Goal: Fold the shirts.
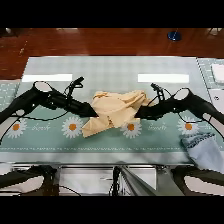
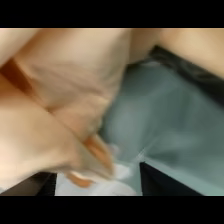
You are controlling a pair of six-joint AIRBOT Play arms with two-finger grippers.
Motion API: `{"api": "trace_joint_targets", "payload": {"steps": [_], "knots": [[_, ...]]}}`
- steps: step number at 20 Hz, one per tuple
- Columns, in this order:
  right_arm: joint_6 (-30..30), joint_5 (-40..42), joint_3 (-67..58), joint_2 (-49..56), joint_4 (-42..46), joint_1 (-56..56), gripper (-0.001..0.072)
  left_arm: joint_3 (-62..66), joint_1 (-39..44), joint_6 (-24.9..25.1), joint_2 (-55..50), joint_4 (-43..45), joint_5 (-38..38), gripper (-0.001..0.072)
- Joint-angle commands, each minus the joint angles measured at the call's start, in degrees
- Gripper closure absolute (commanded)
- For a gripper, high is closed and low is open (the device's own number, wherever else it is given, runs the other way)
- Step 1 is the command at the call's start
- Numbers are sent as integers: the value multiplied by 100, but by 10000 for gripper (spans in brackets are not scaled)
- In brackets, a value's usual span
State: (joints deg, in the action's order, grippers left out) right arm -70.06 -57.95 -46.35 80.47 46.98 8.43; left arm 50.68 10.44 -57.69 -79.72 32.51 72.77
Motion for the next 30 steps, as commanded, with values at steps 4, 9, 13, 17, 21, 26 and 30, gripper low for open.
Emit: {"api": "trace_joint_targets", "payload": {"steps": [4, 9, 13, 17, 21, 26, 30], "knots": [[107, 1279, -46, 173, -968, 553, 688, 31, -105, 157, 55, -7, 109, 684], [341, 636, -682, -1241, -953, 468, 689, 1075, -568, 170, 944, -256, 146, 685], [-282, 413, -1805, -2839, -483, 50, 689, 2938, -1220, -63, 1969, -319, 146, 685], [-1257, -28, -3187, -3759, 579, -420, 690, 4562, -1878, -186, 2741, -295, 142, 686], [-1714, -968, -4157, -4177, 1508, -706, 689, 5117, -2334, -577, 3390, 472, 149, 686], [-2044, -1932, -4990, -4260, 2081, -723, 689, 5115, -2367, -1364, 3860, 1252, 817, 686], [-2251, -1956, -5370, -4260, 1432, -723, 690, 5115, -2363, -1556, 4234, 1182, 966, 686]]}}
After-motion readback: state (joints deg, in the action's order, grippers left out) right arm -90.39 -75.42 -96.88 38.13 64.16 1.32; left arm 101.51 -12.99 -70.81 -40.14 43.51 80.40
